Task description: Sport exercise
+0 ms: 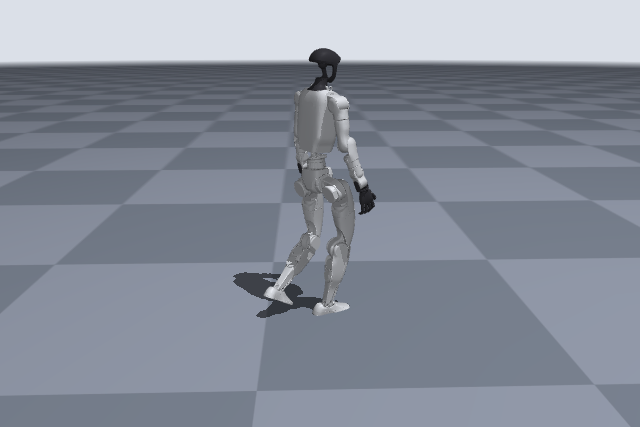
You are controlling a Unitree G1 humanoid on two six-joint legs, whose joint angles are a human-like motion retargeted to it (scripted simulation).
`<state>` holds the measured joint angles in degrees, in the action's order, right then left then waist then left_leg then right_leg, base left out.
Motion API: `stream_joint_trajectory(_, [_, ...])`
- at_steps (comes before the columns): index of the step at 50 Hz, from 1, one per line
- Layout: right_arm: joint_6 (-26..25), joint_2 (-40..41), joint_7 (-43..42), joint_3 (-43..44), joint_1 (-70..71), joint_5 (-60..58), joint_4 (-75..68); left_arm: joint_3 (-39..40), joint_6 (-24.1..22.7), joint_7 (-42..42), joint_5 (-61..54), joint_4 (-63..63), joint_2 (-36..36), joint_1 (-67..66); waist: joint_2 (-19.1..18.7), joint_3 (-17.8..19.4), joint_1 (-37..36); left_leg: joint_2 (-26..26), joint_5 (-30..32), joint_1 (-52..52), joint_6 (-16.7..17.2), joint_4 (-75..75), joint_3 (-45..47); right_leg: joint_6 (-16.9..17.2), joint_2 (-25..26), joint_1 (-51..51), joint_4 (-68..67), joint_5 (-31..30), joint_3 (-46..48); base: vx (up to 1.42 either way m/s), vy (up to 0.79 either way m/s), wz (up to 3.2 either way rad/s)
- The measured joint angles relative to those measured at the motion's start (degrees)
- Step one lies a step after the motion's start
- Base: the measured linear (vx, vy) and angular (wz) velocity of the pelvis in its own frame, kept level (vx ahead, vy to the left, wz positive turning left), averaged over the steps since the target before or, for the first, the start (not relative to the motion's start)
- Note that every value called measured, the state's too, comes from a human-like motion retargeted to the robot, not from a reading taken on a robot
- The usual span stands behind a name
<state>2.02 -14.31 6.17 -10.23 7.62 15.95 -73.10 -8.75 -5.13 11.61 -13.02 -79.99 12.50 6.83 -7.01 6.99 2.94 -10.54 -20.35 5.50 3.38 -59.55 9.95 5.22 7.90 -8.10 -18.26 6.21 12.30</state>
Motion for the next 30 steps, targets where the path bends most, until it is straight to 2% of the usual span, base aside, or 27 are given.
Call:
stream_joint_trajectory(2, [0.0, 0.1, -0.6, 0.2, -0.5, -0.2, -0.9, 0.6, 0.0, -0.3, -0.7, 0.2, -0.3, 0.2, -1.0, -0.3, 0.7, 1.6, 1.3, -4.8, 1.8, 3.4, -2.8, 0.0, 1.5, -1.1, 2.3, -2.9, 0.6, -0.58, 0.03, 0.03])
stream_joint_trajectory(4, [-0.1, 0.5, -0.9, 0.4, -0.4, -0.4, -1.7, 1.1, 0.0, -0.8, -1.5, 0.8, -0.4, 0.8, -0.4, -0.3, 1.3, 4.7, 1.1, -9.2, 2.4, 10.9, -4.8, 0.5, 0.8, -3.0, 2.4, -4.8, 1.3, -0.59, 0.02, 0.12])
stream_joint_trajectory(8, [-0.4, 1.9, -0.2, 0.4, 1.1, -0.7, -2.0, 1.3, -0.1, -1.7, -2.8, 3.1, -0.1, 3.9, 4.3, 0.6, 1.6, 11.5, -2.4, -15.9, -1.3, 31.8, -5.4, 3.3, -4.7, -8.1, 0.2, -6.7, 1.5, -0.6, 0.02, 0.2])
stream_joint_trajectory(11, [-0.5, 3.1, 1.2, -0.4, 1.5, -1.1, -0.6, 0.6, -0.2, -2.9, -2.5, 4.5, -0.1, 5.0, 6.7, 2.4, 1.3, 13.7, -3.8, -16.9, -3.6, 39.1, -4.6, 6.8, -7.0, -11.1, -1.1, -7.2, -1.0, -0.64, 0.03, 0.22])
stream_joint_trajectory(15, [-0.7, 4.5, 3.1, -1.9, 2.7, -1.7, 1.1, -0.1, 0.6, -4.0, -0.8, 4.1, 0.2, 5.7, 9.8, 3.6, 0.9, 16.5, 1.5, -16.3, -4.7, 47.7, -4.4, 7.3, -11.5, -14.2, -6.4, -3.8, -0.9, -0.6, 0.03, 0.13])
stream_joint_trajectory(20, [-0.2, 4.8, 3.9, -3.1, 2.5, -1.3, 2.8, 0.2, 1.8, -3.7, 0.3, 0.9, 0.8, 2.8, 14.0, 3.5, 1.5, 20.5, 8.9, -15.7, -4.5, 55.4, -5.7, 2.6, -21.0, -14.7, -33.5, 9.2, -1.2, -0.53, 0.03, 0.25])
stream_joint_trajectory(23, [0.0, 4.6, 3.9, -2.9, 2.0, -1.0, 3.1, 1.1, 2.3, -2.8, 0.3, -1.1, 1.6, 0.7, 16.6, 1.9, 1.4, 23.2, 13.3, -14.0, -4.2, 59.3, -6.4, 2.2, -24.8, -11.0, -43.8, 12.6, -3.8, -0.51, 0.01, 0.22])
stream_joint_trajectory(25, [0.1, 4.5, 3.8, -2.4, 1.6, -0.7, 3.0, 1.8, 2.3, -2.1, 0.5, -2.1, 2.4, -0.8, 18.0, 0.3, 1.0, 24.7, 16.3, -12.4, -4.2, 61.9, -6.6, 3.3, -25.8, -7.4, -46.8, 12.7, -5.7, -0.51, -0.02, 0.19])
stream_joint_trajectory(30, [-0.1, 4.4, 2.5, -0.4, 1.4, 0.6, 1.8, 3.9, 1.7, -1.1, 0.3, -3.6, 4.4, -2.5, 18.3, -2.8, -1.1, 24.3, 21.1, -5.2, -3.3, 63.0, -5.0, 7.4, -20.8, 2.4, -36.9, 10.7, -9.5, -0.54, -0.07, 0.1])
